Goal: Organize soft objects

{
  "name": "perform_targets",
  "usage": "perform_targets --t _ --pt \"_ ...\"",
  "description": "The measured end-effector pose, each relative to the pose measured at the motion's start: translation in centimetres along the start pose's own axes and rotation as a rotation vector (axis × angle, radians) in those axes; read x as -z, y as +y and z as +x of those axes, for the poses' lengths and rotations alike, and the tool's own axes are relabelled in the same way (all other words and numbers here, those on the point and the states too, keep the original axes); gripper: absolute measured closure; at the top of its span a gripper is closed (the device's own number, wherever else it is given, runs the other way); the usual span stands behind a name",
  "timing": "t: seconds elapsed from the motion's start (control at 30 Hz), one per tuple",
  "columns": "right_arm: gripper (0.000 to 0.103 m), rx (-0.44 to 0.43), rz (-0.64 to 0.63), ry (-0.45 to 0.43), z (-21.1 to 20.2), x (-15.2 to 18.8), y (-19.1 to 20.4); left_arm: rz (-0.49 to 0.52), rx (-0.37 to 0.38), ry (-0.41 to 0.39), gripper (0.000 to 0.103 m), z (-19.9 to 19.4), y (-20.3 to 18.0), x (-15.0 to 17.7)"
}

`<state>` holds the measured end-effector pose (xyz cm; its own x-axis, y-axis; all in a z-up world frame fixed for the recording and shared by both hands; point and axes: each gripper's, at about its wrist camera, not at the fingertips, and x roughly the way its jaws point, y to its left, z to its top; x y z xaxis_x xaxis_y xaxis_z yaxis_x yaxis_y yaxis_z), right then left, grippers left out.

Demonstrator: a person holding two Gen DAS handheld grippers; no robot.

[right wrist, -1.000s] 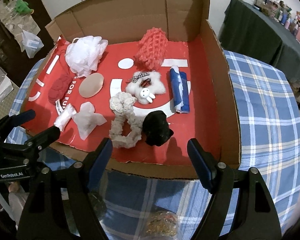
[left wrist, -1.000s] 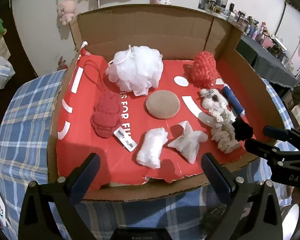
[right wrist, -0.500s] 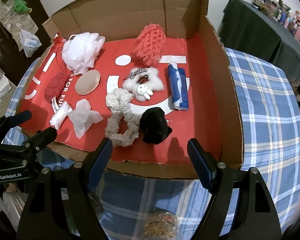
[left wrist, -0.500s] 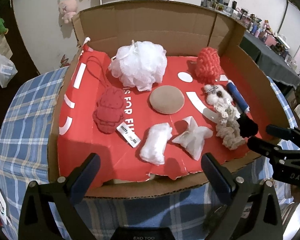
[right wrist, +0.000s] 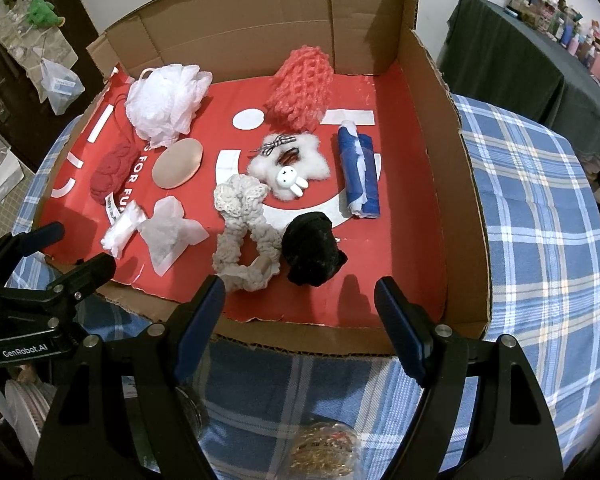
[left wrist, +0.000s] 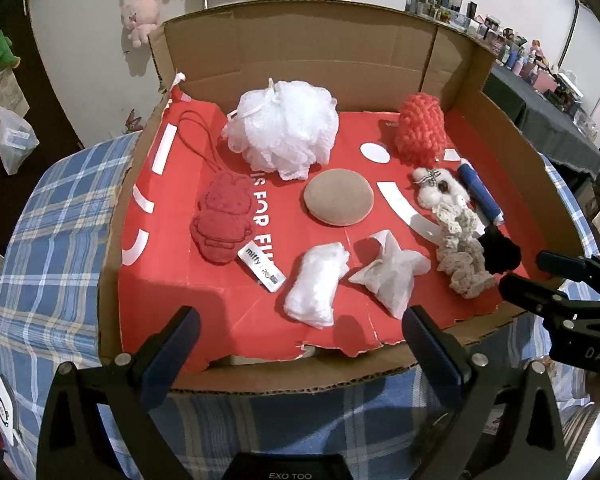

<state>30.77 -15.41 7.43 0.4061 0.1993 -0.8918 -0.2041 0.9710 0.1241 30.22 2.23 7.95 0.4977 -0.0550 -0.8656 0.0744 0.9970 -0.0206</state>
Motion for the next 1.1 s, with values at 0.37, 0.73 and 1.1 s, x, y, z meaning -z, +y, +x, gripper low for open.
perform_targets --t 0.37,0.73,1.1 --pt "0.026 0.000 0.002 -0.003 -0.06 0.07 0.01 -0.017 0.004 0.008 0.000 0.16 0.32 -0.05" --pt "0.026 0.000 0.001 -0.004 -0.15 0.08 -0.03 -0.029 0.007 0.012 0.000 0.22 0.45 -0.01" --pt "0.026 -0.001 0.001 -0.005 -0.15 0.14 -0.03 -0.031 0.008 0.011 0.000 0.17 0.50 0.13"
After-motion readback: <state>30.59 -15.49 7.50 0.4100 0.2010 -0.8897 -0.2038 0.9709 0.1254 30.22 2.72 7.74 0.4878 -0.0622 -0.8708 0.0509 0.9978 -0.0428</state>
